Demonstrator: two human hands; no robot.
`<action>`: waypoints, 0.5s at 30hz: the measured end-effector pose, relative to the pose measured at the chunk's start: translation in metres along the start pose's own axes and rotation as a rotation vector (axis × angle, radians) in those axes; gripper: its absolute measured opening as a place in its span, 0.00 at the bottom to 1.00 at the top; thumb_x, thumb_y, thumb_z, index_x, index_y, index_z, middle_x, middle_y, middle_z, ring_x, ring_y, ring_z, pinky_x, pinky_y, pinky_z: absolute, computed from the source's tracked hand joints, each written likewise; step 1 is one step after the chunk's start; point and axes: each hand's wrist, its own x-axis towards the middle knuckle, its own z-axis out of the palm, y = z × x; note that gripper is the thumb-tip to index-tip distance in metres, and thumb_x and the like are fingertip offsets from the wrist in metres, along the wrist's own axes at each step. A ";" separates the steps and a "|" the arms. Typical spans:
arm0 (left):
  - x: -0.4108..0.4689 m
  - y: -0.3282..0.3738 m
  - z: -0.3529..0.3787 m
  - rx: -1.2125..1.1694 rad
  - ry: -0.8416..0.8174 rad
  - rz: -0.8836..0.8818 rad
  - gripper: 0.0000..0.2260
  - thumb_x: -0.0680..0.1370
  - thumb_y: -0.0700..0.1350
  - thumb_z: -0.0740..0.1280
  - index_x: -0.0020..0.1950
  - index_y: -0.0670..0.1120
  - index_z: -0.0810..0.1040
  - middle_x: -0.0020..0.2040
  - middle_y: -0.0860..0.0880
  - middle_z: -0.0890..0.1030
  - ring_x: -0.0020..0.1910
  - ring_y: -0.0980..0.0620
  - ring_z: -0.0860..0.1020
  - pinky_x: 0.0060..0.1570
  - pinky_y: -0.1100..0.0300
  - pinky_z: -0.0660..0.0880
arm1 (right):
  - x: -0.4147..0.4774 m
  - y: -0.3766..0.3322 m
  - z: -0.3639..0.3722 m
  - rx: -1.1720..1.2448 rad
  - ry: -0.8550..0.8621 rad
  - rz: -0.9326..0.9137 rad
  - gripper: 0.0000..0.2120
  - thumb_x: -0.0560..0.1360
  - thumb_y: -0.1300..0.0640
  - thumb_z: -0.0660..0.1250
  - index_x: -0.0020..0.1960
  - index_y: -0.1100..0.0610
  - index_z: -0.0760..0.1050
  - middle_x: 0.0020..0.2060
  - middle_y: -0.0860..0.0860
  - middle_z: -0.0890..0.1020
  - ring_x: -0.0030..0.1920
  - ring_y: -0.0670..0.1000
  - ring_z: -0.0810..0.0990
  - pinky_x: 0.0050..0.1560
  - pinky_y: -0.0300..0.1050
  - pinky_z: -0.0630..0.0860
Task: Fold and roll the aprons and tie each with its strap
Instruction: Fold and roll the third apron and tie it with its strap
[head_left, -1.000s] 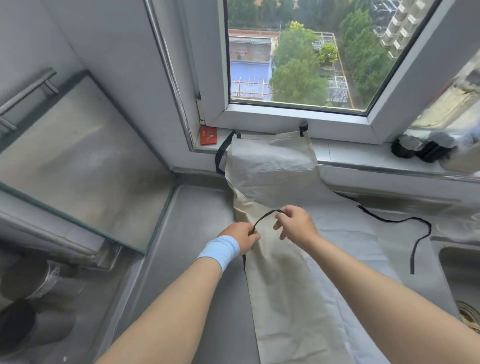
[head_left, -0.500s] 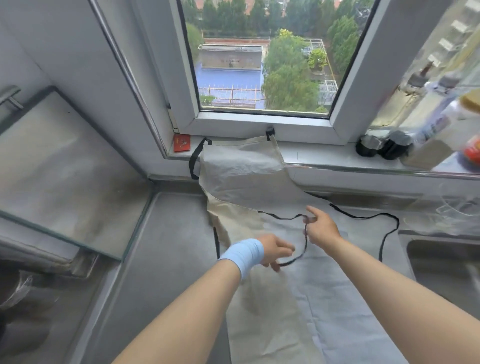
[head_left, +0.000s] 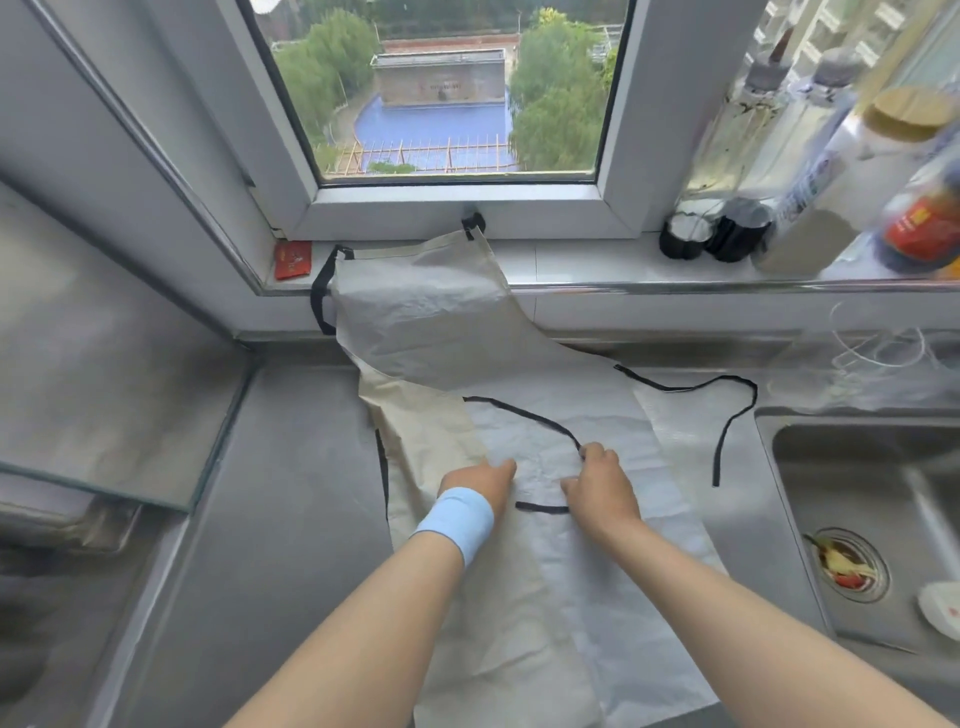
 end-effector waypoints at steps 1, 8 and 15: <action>0.000 0.000 -0.001 0.039 -0.003 -0.004 0.22 0.76 0.37 0.56 0.69 0.49 0.62 0.58 0.43 0.76 0.55 0.41 0.78 0.48 0.54 0.72 | 0.002 0.005 -0.001 0.046 0.033 0.000 0.16 0.78 0.59 0.64 0.63 0.60 0.66 0.56 0.57 0.75 0.53 0.60 0.78 0.52 0.51 0.75; -0.012 -0.013 0.002 -0.033 0.192 0.063 0.10 0.75 0.38 0.57 0.55 0.48 0.66 0.48 0.45 0.78 0.46 0.42 0.78 0.41 0.54 0.70 | 0.014 0.014 -0.010 -0.045 0.040 0.042 0.06 0.78 0.57 0.62 0.51 0.57 0.76 0.50 0.54 0.80 0.50 0.56 0.78 0.46 0.45 0.73; -0.044 -0.026 0.017 -0.196 0.524 0.187 0.06 0.74 0.43 0.58 0.50 0.51 0.68 0.48 0.49 0.70 0.46 0.45 0.71 0.38 0.51 0.74 | -0.017 -0.031 -0.002 0.244 -0.524 -0.017 0.05 0.70 0.61 0.67 0.37 0.57 0.79 0.33 0.51 0.81 0.35 0.52 0.78 0.39 0.46 0.75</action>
